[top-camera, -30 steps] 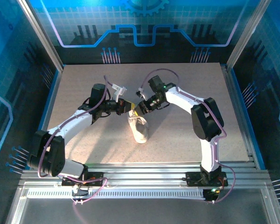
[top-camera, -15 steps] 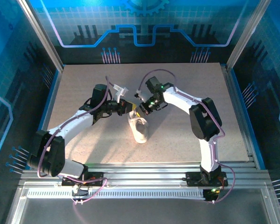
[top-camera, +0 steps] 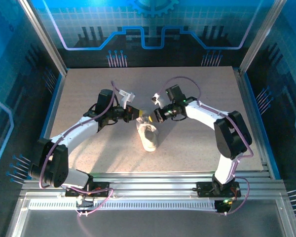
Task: Tie the shoes
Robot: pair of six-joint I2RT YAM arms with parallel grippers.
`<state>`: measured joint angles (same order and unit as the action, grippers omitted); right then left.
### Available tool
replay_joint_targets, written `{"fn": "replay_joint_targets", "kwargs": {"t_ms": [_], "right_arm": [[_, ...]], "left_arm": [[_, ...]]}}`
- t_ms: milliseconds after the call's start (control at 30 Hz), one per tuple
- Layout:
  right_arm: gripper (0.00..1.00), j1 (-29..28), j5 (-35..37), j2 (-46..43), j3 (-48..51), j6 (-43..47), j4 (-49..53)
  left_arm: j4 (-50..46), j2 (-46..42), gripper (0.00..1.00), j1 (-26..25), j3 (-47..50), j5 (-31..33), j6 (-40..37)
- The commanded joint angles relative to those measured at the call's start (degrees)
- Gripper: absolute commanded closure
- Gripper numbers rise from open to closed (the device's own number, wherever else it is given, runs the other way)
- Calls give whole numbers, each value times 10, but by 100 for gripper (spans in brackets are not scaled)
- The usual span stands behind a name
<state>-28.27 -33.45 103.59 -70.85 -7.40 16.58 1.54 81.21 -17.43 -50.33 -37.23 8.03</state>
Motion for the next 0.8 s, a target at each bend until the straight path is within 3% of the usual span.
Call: {"fn": "replay_joint_targets", "kwargs": {"t_ms": [0, 167, 300, 500, 767], "right_arm": [[86, 6, -3, -33, 27, -19, -71], [85, 13, -3, -59, 83, -46, -138], [73, 33, -66, -48, 90, -46, -143], [61, 33, -65, 6, -17, -15, 12], [61, -5, -31, 91, -136, 20, 163]], "left_arm": [[-12, -15, 100, -4, -5, 6, 9], [-11, -11, 100, -4, -7, 0, 11], [-10, -7, 100, -4, -8, -5, 11], [-8, -5, 100, -4, -11, -8, 9], [-12, -9, 100, -4, -12, -9, 5]]}}
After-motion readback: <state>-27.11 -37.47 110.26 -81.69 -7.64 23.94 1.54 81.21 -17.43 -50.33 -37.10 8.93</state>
